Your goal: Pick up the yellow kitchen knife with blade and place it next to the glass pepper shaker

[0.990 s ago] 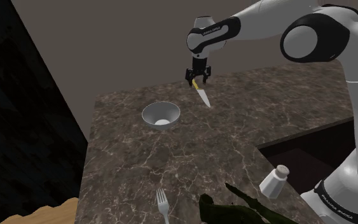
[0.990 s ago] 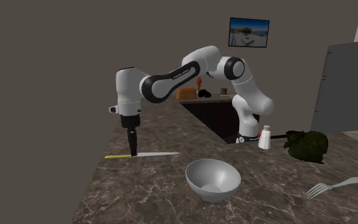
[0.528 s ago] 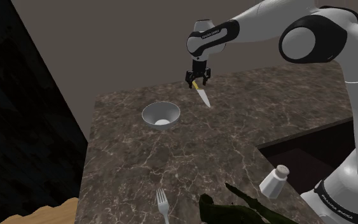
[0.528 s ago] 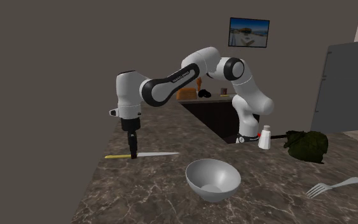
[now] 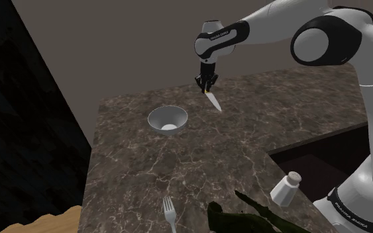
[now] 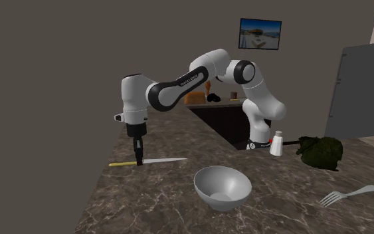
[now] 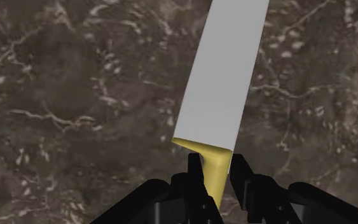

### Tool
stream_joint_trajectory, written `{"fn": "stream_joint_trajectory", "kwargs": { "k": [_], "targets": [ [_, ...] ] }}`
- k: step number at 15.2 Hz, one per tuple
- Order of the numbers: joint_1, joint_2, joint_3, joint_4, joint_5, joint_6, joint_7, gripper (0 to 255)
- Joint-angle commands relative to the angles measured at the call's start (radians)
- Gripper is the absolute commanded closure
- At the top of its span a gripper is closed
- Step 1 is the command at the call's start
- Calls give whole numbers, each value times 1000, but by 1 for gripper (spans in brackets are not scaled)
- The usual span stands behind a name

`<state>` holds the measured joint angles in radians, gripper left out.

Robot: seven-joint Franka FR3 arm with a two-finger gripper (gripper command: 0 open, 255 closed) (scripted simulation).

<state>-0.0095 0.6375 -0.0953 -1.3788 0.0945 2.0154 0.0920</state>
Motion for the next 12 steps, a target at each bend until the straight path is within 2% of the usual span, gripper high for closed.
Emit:
{"fn": "stream_joint_trajectory", "kwargs": {
  "k": [1,4,12],
  "targets": [
    [0,0,0,0,0,0,0,255],
    [0,0,0,0,0,0,0,255],
    [-1,-31,-3,58,-5,-89,5,255]
  ]
}}
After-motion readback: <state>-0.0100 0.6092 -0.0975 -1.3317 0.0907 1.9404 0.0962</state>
